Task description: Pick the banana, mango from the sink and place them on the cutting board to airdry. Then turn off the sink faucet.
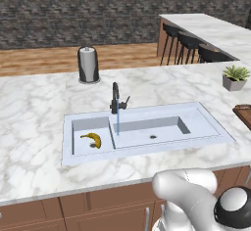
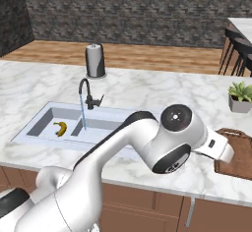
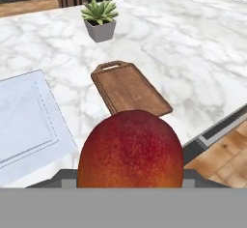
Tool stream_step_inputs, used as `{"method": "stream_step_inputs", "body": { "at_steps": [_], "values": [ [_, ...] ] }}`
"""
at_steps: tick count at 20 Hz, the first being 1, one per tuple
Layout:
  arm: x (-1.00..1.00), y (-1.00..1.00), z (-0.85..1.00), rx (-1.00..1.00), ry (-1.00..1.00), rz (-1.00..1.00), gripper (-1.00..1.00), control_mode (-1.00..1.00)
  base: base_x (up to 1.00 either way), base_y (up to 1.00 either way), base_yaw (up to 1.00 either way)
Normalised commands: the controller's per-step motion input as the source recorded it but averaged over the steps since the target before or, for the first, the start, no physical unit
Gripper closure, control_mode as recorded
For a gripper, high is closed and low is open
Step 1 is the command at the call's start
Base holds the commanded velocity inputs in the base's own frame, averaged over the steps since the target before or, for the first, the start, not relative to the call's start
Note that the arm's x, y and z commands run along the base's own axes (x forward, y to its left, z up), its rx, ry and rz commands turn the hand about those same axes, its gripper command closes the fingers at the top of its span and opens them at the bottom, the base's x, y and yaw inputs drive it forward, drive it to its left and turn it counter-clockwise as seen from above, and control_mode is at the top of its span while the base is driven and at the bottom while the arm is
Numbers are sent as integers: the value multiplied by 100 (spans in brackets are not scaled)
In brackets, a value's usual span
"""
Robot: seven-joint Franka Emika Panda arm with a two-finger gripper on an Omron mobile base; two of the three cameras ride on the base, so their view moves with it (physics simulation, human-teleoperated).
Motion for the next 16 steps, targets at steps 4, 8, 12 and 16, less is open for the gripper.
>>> {"method": "stream_step_inputs", "body": {
  "at_steps": [4,8,12,16],
  "values": [
    [32,-27,-9,1,5,4,100,-100,0,0,0],
    [19,-26,-20,3,3,6,100,-100,0,0,0],
    [19,-25,-28,3,4,6,100,-100,0,0,0],
    [19,-17,-36,3,5,6,100,-100,0,0,0]
  ]
}}
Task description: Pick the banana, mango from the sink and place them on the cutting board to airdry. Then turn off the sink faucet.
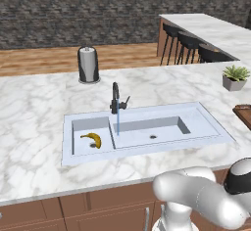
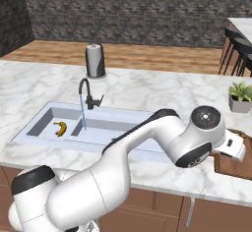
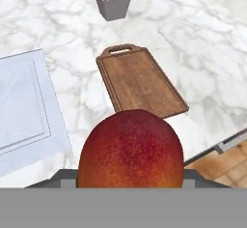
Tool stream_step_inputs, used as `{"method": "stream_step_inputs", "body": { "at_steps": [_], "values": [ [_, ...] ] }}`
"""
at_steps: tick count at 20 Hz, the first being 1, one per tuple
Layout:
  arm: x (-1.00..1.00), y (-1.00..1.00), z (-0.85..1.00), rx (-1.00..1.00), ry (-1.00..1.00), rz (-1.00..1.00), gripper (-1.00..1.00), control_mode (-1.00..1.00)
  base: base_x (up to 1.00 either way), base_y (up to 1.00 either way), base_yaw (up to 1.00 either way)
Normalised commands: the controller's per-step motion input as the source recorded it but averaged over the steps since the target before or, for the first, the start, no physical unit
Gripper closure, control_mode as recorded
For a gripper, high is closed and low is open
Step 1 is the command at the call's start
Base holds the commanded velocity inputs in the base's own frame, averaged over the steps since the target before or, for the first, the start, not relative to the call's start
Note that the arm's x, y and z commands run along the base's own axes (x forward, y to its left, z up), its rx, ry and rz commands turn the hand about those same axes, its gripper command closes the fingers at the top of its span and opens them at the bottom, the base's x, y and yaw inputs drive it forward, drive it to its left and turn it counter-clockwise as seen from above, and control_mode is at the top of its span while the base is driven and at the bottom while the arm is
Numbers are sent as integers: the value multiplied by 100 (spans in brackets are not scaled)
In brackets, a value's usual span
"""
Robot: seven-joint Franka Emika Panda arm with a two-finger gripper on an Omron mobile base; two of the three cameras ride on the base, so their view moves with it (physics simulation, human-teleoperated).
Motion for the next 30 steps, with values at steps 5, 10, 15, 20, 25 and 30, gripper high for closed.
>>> {"method": "stream_step_inputs", "body": {
  "at_steps": [5,10,15,20,25,30],
  "values": [
    [28,-3,-27,0,6,4,100,-100,0,0,0],
    [33,-15,-15,0,3,2,100,-100,0,0,0],
    [28,-20,-14,0,2,3,100,-100,0,0,0],
    [25,-34,-10,0,0,5,100,-100,0,0,0],
    [34,-34,-10,1,0,5,100,-100,0,0,0],
    [35,-25,0,1,4,2,100,-100,0,0,0]
  ]
}}
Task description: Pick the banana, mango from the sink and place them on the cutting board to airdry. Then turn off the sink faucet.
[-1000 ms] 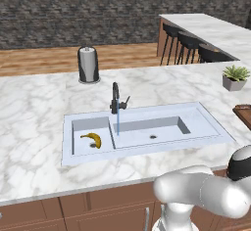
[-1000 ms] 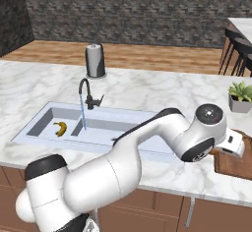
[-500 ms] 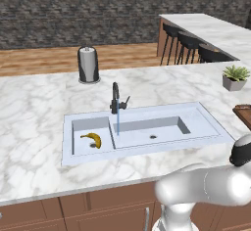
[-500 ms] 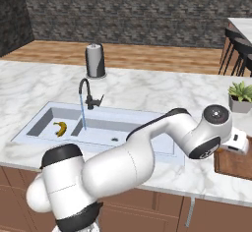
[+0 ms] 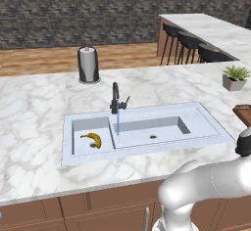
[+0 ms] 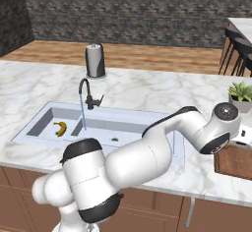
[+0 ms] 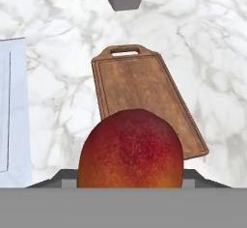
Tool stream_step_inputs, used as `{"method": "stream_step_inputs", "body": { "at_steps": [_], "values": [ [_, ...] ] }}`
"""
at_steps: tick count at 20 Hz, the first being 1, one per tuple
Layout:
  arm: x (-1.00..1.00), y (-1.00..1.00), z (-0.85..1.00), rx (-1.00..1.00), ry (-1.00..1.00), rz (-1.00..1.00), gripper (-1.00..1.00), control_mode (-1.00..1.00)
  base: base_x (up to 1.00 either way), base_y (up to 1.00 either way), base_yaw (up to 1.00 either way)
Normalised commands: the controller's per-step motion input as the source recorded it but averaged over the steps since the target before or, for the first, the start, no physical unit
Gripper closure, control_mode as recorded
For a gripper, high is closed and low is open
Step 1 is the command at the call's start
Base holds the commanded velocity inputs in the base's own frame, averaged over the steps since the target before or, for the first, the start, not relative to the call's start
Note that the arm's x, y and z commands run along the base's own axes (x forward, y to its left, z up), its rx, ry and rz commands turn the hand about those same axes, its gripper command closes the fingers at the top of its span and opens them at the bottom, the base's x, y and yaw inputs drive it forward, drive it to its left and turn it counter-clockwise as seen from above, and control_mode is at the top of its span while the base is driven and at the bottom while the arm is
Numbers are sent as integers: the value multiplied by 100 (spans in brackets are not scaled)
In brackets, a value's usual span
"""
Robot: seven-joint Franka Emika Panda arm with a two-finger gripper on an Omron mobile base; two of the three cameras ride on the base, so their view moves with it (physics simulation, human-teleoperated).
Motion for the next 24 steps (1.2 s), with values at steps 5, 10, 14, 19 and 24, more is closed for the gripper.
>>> {"method": "stream_step_inputs", "body": {
  "at_steps": [5,10,14,19,24],
  "values": [
    [29,-18,-1,0,6,1,100,-100,0,0,0],
    [24,-14,-35,2,7,2,100,-100,0,0,0],
    [25,-9,-40,4,5,3,100,-100,0,0,0],
    [22,-10,-23,4,3,3,100,-100,0,0,0],
    [15,-25,-9,4,1,3,100,-100,0,0,0]
  ]
}}
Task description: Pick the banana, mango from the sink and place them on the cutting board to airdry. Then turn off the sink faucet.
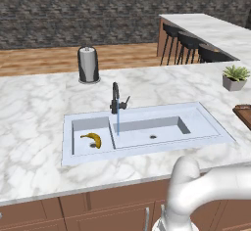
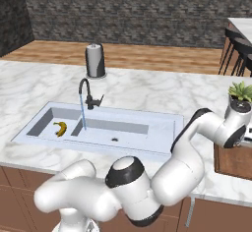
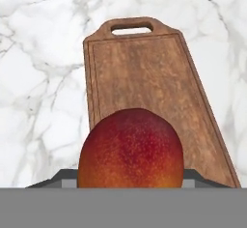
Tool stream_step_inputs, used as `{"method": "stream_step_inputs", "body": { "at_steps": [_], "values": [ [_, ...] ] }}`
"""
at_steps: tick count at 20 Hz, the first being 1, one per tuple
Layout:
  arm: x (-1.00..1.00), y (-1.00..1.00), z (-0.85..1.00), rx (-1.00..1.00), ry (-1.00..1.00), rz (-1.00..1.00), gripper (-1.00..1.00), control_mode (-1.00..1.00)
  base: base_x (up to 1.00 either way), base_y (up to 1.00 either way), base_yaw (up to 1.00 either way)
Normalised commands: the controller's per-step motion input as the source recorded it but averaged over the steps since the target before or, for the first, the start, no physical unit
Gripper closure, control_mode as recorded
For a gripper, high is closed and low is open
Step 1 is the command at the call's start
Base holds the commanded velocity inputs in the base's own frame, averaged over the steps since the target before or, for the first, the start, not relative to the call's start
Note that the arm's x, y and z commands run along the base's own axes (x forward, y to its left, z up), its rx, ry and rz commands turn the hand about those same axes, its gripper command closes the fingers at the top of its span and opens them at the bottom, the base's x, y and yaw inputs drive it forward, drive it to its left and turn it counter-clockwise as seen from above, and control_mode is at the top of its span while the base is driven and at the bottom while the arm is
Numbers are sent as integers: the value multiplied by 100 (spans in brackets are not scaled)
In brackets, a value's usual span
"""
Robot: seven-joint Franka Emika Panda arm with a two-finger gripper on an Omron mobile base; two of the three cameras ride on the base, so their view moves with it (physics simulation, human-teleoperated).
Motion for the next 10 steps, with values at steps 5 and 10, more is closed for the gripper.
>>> {"method": "stream_step_inputs", "body": {
  "at_steps": [5,10],
  "values": [
    [4,-21,-17,3,3,1,100,-100,0,0,0],
    [8,-18,-30,2,4,1,100,-100,0,0,0]
  ]
}}
